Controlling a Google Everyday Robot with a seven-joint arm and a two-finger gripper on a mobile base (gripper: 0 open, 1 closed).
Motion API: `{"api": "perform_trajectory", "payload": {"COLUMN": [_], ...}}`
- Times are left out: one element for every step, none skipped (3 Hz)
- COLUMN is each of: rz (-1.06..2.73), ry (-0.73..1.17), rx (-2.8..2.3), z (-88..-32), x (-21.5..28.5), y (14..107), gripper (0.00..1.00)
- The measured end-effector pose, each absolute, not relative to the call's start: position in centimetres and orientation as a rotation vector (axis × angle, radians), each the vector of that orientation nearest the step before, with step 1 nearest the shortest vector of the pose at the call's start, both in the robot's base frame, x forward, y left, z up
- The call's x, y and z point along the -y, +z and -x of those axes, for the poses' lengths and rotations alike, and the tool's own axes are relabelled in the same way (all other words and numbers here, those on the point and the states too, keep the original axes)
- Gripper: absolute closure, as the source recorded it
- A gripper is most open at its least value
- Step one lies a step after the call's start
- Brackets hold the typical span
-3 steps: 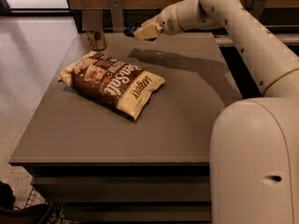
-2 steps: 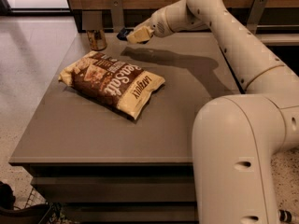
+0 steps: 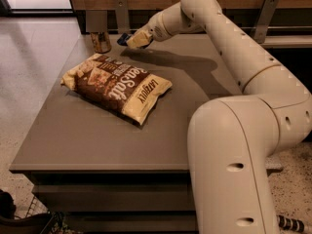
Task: Move rxbar blueberry near orange can
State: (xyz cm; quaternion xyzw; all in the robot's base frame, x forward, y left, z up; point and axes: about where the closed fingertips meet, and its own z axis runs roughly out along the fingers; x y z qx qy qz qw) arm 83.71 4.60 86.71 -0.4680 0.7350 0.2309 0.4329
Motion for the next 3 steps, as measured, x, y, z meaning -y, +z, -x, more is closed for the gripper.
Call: {"api": "perform_trajectory", "payload": {"rz": [1.17,1.174,1.177], "ry": [0.58,0.585,0.59], "rx": [-1.833,-1.834,-1.836], "z": [-83.71,-83.7,-83.69], "x": [-4.92,-5.24,-5.55], "y": [86.42,86.15,85.87], "gripper": [0.82,0.59,0.36]}}
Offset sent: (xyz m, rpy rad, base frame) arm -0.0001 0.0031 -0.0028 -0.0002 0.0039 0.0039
